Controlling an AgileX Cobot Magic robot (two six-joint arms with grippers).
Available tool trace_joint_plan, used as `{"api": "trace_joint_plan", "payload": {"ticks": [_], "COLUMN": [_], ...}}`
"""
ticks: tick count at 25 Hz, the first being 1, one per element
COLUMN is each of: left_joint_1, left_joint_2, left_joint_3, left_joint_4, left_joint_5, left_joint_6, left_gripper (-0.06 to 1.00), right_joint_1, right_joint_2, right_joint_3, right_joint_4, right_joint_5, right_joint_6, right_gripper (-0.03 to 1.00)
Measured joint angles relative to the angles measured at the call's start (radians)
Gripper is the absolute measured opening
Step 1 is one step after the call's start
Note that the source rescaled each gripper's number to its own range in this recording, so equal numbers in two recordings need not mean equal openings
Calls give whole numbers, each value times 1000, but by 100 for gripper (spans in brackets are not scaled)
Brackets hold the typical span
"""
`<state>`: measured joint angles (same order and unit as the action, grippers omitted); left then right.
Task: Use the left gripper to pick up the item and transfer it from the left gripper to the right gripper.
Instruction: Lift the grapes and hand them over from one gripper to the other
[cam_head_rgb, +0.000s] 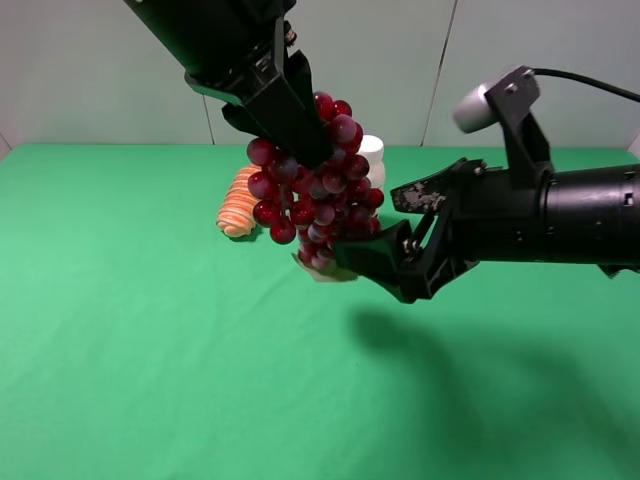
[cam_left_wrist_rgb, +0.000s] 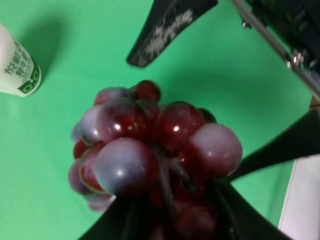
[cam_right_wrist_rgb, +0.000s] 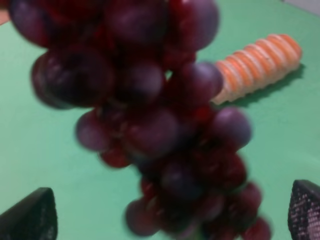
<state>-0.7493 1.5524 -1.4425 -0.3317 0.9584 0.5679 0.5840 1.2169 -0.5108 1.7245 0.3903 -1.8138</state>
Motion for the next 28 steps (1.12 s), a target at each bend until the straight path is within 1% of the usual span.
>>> {"api": "trace_joint_plan", "payload": {"ticks": [2,4,11,14,18,21,22,23,24,26,28], "left_joint_1": [0,0,0,0,0,0,0,0,0,0,0], "left_joint_2": [0,0,0,0,0,0,0,0,0,0,0], "left_joint_3": [0,0,0,0,0,0,0,0,0,0,0], "left_joint_4": [0,0,0,0,0,0,0,0,0,0,2], "left_joint_5": [0,-2,-2,-2,-2,-1,-1,-1,-1,-1,0], "left_joint_6": [0,0,0,0,0,0,0,0,0,0,0], "left_gripper": [0,0,0,0,0,0,0,0,0,0,0], "right_joint_1": [0,0,0,0,0,0,0,0,0,0,0], "right_joint_2": [30,61,156,200,242,253,253,253,253,253,253], "right_joint_3": [-17,-41,-150,-188,-210,-213,-213,-213,-213,-213,-213], "right_joint_4": [11,14,18,18,18,18,18,18,18,18,18], "right_joint_5": [39,66,89,115,161,165,165,165,165,165,169], "right_joint_6": [-39,-47,-57,-57,-57,-57,-57,-57,-57,-57,-57], "right_gripper": [100,100,100,100,100,100,99,92,78,42,9]}}
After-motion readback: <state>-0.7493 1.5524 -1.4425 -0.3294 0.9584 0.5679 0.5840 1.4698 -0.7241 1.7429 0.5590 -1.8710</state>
